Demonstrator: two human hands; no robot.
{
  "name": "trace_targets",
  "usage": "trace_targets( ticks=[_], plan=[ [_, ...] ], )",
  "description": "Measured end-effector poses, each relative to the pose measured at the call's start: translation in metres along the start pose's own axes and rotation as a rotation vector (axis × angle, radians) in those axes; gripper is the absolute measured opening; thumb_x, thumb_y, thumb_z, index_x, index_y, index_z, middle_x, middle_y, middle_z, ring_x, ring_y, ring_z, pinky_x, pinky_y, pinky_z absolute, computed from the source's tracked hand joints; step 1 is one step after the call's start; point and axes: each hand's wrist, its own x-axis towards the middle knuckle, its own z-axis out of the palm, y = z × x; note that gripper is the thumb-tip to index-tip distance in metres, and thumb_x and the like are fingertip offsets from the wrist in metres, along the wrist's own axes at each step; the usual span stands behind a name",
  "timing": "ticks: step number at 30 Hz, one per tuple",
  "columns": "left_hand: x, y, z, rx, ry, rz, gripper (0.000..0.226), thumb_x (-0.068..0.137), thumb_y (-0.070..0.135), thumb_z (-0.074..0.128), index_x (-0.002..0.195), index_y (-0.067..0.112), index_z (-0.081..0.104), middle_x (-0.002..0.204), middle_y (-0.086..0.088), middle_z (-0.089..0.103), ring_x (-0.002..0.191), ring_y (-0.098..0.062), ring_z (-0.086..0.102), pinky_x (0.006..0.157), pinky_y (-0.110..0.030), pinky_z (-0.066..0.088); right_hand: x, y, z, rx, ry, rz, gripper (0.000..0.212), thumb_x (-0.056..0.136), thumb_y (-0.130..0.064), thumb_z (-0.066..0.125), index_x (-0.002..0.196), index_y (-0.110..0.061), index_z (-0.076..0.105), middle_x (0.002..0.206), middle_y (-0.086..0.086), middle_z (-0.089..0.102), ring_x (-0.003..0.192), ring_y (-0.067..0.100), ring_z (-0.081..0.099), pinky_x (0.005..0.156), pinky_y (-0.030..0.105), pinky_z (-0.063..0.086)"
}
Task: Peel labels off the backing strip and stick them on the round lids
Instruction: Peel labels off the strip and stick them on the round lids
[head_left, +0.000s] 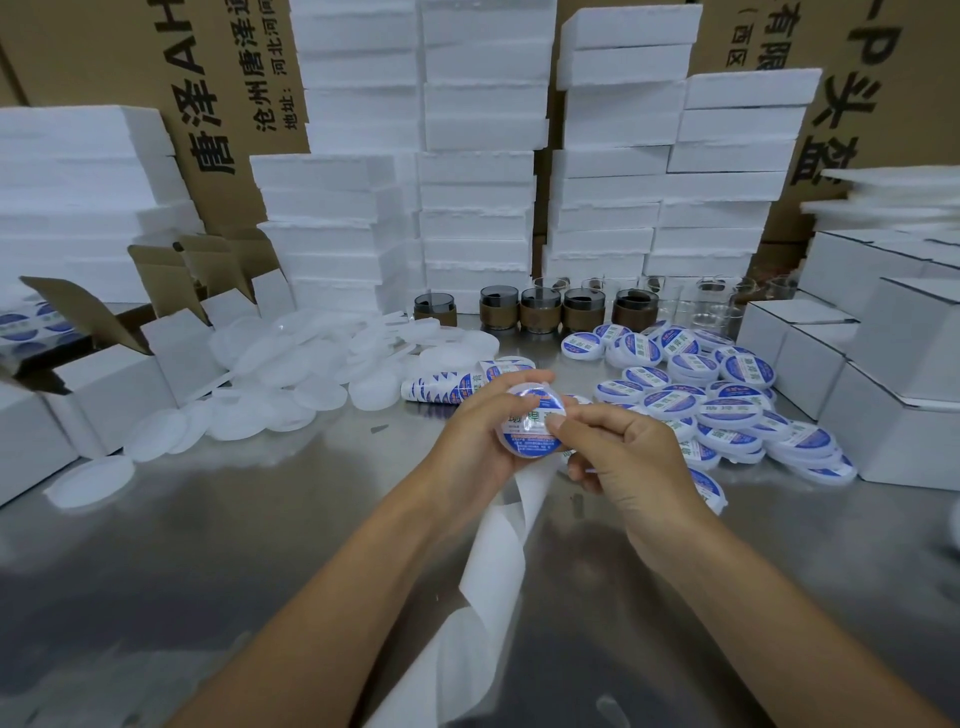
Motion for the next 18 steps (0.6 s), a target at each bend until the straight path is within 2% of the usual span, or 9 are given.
trace_targets(
  ticks=[3, 6, 9, 12, 18],
  plan=[
    [0.0001, 0.0002, -0.0016, -0.031, -0.024, -0.021, 0.045, 0.057, 0.000, 0.052, 0.101, 0.007, 0.062, 0.088, -0.012, 0.071, 0.086, -0.022, 0.066, 0.083, -0.032, 0.054, 0.0001, -0.0002, -0.0005, 0.001, -0.006, 0.011, 0.004, 0.079, -0.017, 0.070, 0.076, -0.017, 0.071, 0.055, -0.004, 0.064, 0.042, 0.006, 0.046, 0.044, 0.014, 0.041],
    [0.0013, -0.0002, -0.0020, -0.028, -0.004, -0.033, 0.050, 0.057, 0.002, 0.044, 0.104, 0.005, 0.061, 0.093, -0.016, 0.068, 0.089, -0.025, 0.064, 0.089, -0.038, 0.051, 0.0003, 0.0002, -0.0010, 0.001, -0.010, 0.012, 0.002, 0.080, -0.016, 0.070, 0.078, -0.017, 0.070, 0.055, -0.005, 0.064, 0.042, 0.005, 0.047, 0.043, 0.014, 0.040],
    [0.0006, 0.0002, -0.0008, -0.004, 0.011, -0.037, 0.045, 0.064, -0.003, 0.042, 0.103, 0.006, 0.062, 0.095, -0.017, 0.068, 0.092, -0.026, 0.063, 0.088, -0.038, 0.052, 0.0012, 0.0012, -0.0009, 0.004, -0.010, 0.011, 0.001, 0.080, -0.016, 0.070, 0.079, -0.016, 0.070, 0.055, -0.005, 0.064, 0.041, 0.006, 0.046, 0.043, 0.014, 0.039],
    [0.0006, -0.0013, -0.0010, 0.009, 0.027, -0.041, 0.045, 0.077, -0.012, 0.031, 0.100, 0.007, 0.064, 0.092, -0.015, 0.070, 0.089, -0.024, 0.065, 0.082, -0.034, 0.055, 0.0023, 0.0026, -0.0011, 0.000, 0.001, 0.011, 0.004, 0.080, -0.014, 0.069, 0.076, -0.016, 0.070, 0.054, -0.005, 0.064, 0.042, 0.007, 0.046, 0.043, 0.014, 0.039],
    [-0.0001, -0.0015, 0.0017, 0.029, 0.056, -0.044, 0.045, 0.080, -0.014, 0.031, 0.099, 0.009, 0.066, 0.093, -0.015, 0.069, 0.086, -0.022, 0.068, 0.080, -0.033, 0.056, 0.0026, 0.0042, -0.0010, -0.005, 0.028, -0.006, 0.009, 0.079, -0.013, 0.070, 0.072, -0.018, 0.069, 0.055, -0.008, 0.065, 0.041, 0.006, 0.048, 0.043, 0.013, 0.042]
  ],
)
